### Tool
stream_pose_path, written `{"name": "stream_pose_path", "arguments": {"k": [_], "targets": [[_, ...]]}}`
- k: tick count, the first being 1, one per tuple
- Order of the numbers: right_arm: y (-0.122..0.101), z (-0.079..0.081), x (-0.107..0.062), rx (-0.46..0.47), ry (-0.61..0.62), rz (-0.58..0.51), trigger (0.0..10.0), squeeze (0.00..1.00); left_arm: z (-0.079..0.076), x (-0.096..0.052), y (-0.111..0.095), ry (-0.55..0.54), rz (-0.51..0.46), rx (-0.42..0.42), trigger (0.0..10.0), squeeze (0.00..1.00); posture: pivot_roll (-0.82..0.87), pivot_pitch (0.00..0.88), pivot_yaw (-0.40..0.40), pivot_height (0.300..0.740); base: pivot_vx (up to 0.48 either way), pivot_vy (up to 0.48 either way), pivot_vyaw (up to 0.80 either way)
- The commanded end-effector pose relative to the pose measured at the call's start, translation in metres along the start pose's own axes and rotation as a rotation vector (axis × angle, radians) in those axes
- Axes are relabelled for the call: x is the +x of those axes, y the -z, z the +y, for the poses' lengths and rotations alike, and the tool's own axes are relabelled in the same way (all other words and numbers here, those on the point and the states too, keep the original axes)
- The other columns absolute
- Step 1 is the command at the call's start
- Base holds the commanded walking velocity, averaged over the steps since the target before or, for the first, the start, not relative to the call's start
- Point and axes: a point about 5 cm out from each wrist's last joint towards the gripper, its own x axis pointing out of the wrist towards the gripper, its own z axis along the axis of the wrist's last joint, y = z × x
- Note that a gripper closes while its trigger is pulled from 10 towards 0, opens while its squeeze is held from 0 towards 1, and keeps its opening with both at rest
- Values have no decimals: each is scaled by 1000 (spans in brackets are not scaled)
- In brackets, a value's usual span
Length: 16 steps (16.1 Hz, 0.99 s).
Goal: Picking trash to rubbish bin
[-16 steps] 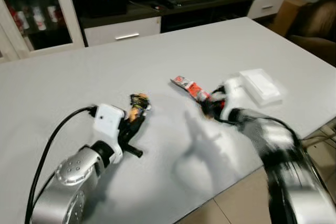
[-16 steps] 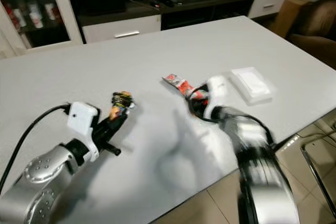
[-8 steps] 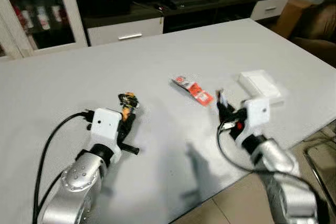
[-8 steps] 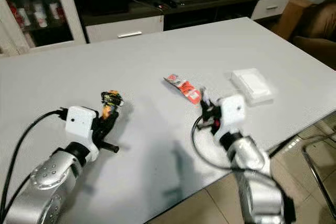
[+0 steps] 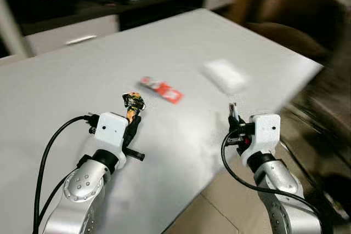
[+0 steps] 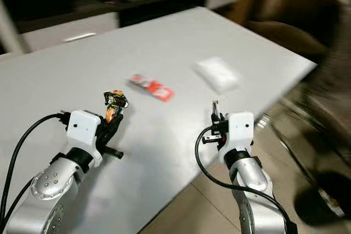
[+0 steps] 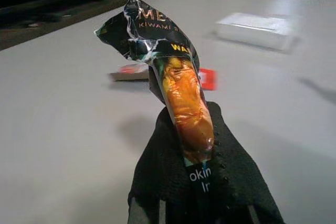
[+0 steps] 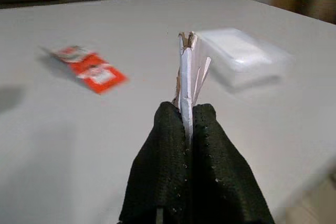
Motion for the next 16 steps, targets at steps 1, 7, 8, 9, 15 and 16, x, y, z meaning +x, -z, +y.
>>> {"name": "stream_pose_path", "arguments": {"k": [1,7,8,9,15,16], "targets": [[-7,-2,-3,-13,25,-35,10000,0,-2,0,-3,13,-15,14,10000,0,-50,0,-83,740,0,0,-775],[7,1,-12,-97,49,44,10000,0,-5,1,-2,39,-14,18,10000,0,-63,0,-73,740,0,-368,0],[7,1,-13,-108,52,47,10000,0,-4,1,-2,41,-14,19,10000,0,-66,1,-71,740,0,-379,0],[8,1,-13,-113,56,56,10000,0,-4,1,-2,41,-15,19,10000,0,-67,1,-71,740,0,-379,0],[14,6,-14,-77,31,90,10000,0,-4,2,-2,47,-19,18,10000,0,-70,1,-68,740,0,-377,0],[15,7,-15,-83,23,91,10000,0,-4,3,-2,49,-20,16,10000,0,-71,2,-67,740,0,-375,0]]}}
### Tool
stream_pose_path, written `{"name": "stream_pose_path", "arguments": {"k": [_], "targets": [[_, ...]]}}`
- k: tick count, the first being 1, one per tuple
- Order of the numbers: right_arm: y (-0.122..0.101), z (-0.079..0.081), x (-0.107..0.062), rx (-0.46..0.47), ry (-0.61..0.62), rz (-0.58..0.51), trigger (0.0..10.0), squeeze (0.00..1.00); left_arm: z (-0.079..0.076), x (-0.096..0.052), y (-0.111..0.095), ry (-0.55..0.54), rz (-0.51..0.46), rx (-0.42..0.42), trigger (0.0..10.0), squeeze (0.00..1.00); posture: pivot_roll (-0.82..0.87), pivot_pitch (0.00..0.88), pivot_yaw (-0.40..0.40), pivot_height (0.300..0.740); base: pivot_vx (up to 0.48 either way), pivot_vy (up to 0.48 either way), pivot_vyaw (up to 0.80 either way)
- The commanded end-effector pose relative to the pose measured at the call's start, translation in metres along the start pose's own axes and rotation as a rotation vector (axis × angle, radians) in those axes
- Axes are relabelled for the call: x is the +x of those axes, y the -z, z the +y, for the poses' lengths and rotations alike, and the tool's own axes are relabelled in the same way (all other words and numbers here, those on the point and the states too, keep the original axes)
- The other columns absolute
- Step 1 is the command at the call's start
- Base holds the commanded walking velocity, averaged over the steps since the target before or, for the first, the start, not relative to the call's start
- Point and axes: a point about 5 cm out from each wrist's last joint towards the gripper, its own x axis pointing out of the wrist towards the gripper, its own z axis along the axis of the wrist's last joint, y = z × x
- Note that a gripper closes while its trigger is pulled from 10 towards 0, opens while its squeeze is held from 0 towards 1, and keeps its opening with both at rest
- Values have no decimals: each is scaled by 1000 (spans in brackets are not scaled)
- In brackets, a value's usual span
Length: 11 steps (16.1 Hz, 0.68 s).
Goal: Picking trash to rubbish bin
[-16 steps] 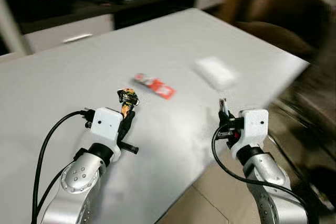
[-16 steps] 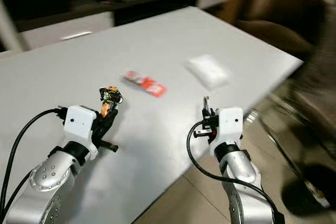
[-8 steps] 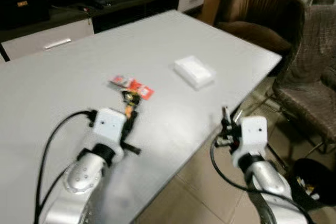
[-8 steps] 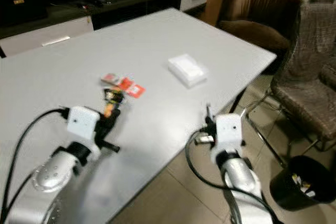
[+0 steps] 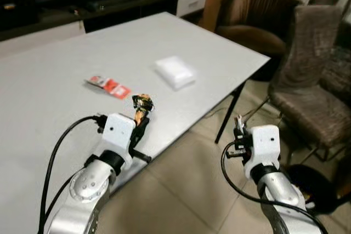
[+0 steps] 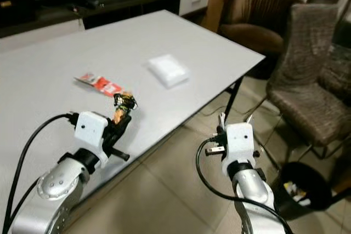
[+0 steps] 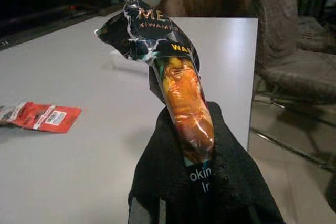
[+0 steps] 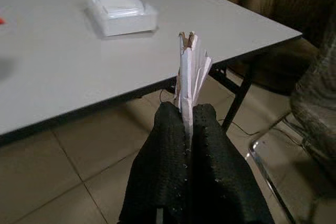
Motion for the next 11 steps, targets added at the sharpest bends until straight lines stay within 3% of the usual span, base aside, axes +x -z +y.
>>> {"name": "stream_pose_path", "arguments": {"k": [1,4,6,9,11], "targets": [[-1,5,0,10,-21,-4,10000,0,3,0,-1,-5,-1,11,10000,0,-71,2,-66,740,0,-375,0],[2,7,0,-9,-31,10,10000,0,4,1,-1,0,4,-9,10000,0,-73,4,-64,740,0,-252,0],[3,5,-1,-14,-24,16,10000,0,5,1,2,-6,28,-47,10000,0,-74,5,-63,740,0,480,0],[8,3,-1,-2,0,48,10000,0,5,1,3,-3,16,-64,10000,0,-77,3,-63,740,0,0,0],[21,-5,-3,39,64,113,10000,0,5,2,6,1,35,-28,10000,0,-76,0,-66,740,0,0,-800]]}}
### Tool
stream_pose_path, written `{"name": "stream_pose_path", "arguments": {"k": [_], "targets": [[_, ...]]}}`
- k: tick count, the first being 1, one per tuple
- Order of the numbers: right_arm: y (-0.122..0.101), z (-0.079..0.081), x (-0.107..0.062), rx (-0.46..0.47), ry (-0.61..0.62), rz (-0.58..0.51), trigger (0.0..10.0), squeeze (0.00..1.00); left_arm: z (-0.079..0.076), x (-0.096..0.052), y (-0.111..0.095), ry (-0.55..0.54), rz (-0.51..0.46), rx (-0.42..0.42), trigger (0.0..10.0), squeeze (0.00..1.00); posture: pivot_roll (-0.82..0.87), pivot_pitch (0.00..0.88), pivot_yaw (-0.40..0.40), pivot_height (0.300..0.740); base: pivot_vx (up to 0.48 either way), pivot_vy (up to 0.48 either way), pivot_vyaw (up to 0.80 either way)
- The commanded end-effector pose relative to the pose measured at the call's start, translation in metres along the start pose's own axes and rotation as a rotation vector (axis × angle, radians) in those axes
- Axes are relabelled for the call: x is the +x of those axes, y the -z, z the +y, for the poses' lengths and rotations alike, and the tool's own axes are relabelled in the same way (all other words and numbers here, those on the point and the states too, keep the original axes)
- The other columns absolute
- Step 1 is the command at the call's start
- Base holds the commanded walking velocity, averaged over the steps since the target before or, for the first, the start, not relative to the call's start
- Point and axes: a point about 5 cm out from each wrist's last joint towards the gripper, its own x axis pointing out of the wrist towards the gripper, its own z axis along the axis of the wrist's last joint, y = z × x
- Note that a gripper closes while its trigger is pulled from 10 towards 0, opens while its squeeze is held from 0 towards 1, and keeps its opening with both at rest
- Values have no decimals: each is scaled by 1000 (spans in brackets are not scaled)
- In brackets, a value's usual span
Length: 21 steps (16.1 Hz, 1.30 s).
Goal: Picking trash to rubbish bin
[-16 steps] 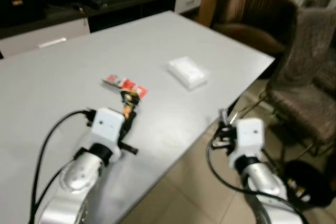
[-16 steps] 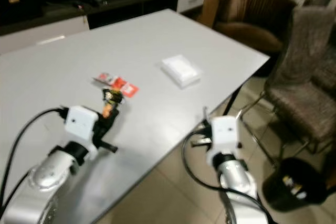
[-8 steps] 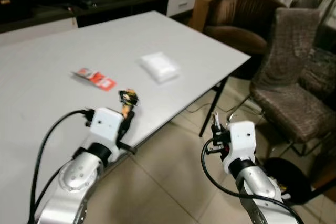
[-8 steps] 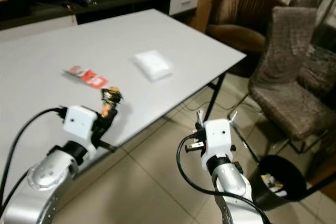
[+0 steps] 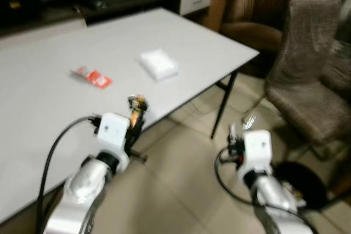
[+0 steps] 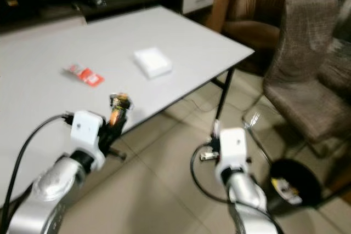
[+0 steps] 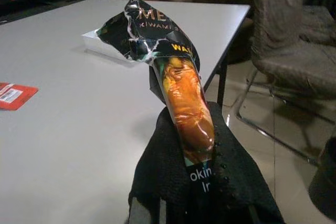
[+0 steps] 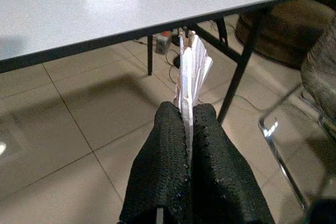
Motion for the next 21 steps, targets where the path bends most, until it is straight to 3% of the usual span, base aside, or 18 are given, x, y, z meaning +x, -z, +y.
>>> {"name": "stream_pose_path", "arguments": {"k": [1,4,7,9,12,16,18,21], "targets": [[10,-14,-2,17,68,47,10000,0,-4,3,1,24,0,18,10000,0,-76,0,-65,740,0,0,-800],[37,-26,-8,-12,133,131,10000,0,-10,0,20,50,68,9,10000,0,-77,0,-60,740,0,0,-800],[42,-27,-10,-29,126,145,10000,0,-12,-3,37,42,115,4,10000,0,-87,0,-62,740,0,0,-800],[49,-26,-11,4,84,145,10000,0,-18,-8,56,57,182,12,10000,0,-84,0,-84,740,0,0,-800],[70,-31,-16,53,76,209,10000,0,-22,-15,70,19,213,-44,10000,0,-85,0,-112,740,0,0,-800],[64,-29,-4,63,72,150,10000,0,-24,-14,72,25,197,-32,10000,0,-99,0,-107,740,0,0,-800],[60,-28,-4,92,59,129,10000,0,-26,-11,70,54,189,9,10000,0,-101,0,-106,740,0,0,-800],[55,-28,-7,117,48,96,10000,0,-25,-7,64,55,140,-19,10000,0,-111,0,-86,740,0,0,-800]]}}
